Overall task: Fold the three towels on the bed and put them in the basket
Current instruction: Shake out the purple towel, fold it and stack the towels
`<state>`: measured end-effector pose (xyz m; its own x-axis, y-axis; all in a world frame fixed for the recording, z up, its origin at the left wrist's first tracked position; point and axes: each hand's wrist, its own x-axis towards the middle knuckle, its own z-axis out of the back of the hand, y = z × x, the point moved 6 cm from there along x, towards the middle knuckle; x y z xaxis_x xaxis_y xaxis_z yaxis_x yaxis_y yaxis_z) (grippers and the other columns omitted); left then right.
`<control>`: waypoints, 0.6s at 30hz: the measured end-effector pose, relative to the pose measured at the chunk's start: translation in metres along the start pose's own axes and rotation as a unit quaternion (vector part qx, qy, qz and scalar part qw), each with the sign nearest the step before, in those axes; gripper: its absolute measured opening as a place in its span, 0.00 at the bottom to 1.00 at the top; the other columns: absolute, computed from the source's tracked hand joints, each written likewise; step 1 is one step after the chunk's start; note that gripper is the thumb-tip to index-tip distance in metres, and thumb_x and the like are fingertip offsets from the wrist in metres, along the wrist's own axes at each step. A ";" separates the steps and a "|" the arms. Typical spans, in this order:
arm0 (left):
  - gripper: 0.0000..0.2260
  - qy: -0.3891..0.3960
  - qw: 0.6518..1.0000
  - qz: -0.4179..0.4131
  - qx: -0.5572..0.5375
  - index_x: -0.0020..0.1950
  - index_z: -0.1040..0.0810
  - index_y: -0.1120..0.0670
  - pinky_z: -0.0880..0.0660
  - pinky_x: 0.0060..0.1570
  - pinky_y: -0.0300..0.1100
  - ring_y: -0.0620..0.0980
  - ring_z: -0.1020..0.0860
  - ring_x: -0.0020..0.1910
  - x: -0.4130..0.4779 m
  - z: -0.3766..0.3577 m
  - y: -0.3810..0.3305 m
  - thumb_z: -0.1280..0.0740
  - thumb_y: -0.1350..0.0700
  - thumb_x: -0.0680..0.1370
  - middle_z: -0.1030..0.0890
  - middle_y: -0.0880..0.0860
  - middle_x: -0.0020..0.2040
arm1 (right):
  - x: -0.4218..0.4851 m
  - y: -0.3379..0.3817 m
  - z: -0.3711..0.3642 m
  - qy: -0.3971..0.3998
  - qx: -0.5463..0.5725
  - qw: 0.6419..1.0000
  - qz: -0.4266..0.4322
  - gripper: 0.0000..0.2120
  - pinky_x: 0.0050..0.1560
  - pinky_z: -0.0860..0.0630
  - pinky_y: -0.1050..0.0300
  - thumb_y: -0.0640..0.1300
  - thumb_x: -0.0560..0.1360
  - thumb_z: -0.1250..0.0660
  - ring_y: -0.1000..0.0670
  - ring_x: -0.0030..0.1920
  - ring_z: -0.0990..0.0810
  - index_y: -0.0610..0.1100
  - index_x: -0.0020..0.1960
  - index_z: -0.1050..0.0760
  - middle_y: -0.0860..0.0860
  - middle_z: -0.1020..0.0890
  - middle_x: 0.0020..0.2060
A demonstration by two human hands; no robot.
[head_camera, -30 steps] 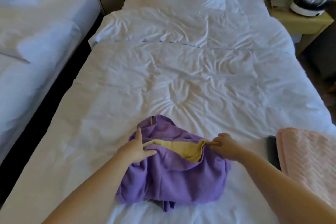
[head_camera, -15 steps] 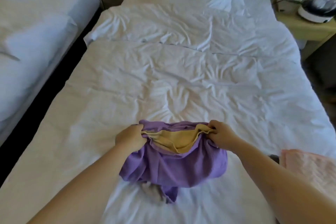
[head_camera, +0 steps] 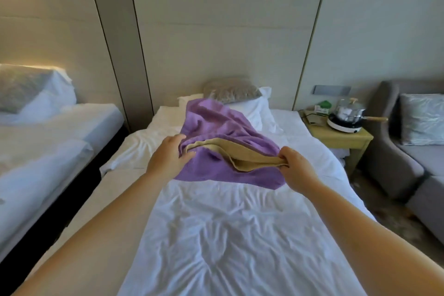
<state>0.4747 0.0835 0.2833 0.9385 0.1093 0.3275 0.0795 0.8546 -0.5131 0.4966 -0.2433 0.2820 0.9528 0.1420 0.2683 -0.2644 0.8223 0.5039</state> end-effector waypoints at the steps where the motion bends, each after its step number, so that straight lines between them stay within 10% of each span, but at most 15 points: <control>1: 0.21 0.012 1.000 0.013 -0.009 0.62 0.26 0.57 0.28 0.47 0.46 0.58 0.24 0.52 -0.014 -0.011 0.012 0.30 0.47 0.74 0.22 0.57 0.53 | -0.013 -0.011 -0.013 0.009 -0.003 1.000 -0.009 0.08 0.38 0.32 0.52 0.36 0.72 0.38 0.42 0.40 0.26 0.47 0.39 0.32 0.47 0.25 0.38; 6: 0.22 0.100 0.990 0.103 -0.007 0.64 0.24 0.55 0.27 0.48 0.45 0.56 0.22 0.47 -0.113 -0.083 0.090 0.30 0.45 0.74 0.21 0.52 0.44 | -0.108 -0.073 -0.101 0.122 -0.060 0.990 -0.036 0.09 0.39 0.33 0.54 0.37 0.73 0.38 0.43 0.45 0.25 0.50 0.41 0.33 0.51 0.26 0.42; 12: 0.18 0.233 0.954 0.185 0.028 0.32 0.30 0.53 0.31 0.35 0.45 0.56 0.28 0.33 -0.269 -0.158 0.174 0.33 0.43 0.76 0.29 0.52 0.29 | -0.264 -0.126 -0.195 0.287 -0.203 0.936 -0.031 0.10 0.40 0.32 0.55 0.38 0.74 0.42 0.48 0.53 0.25 0.52 0.49 0.30 0.53 0.25 0.49; 18: 0.24 0.262 0.939 0.218 0.040 0.28 0.39 0.53 0.36 0.31 0.44 0.53 0.32 0.29 -0.380 -0.167 0.217 0.37 0.43 0.78 0.35 0.51 0.24 | -0.377 -0.138 -0.212 0.317 -0.223 0.919 -0.070 0.08 0.41 0.27 0.54 0.39 0.76 0.43 0.49 0.56 0.28 0.50 0.51 0.31 0.54 0.27 0.50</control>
<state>0.1913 0.1432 -0.0849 0.9143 0.2111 -0.3457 -0.3565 0.8246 -0.4392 0.2050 -0.2933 -0.0623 0.9052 0.1942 -0.3780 -0.1798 0.9810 0.0734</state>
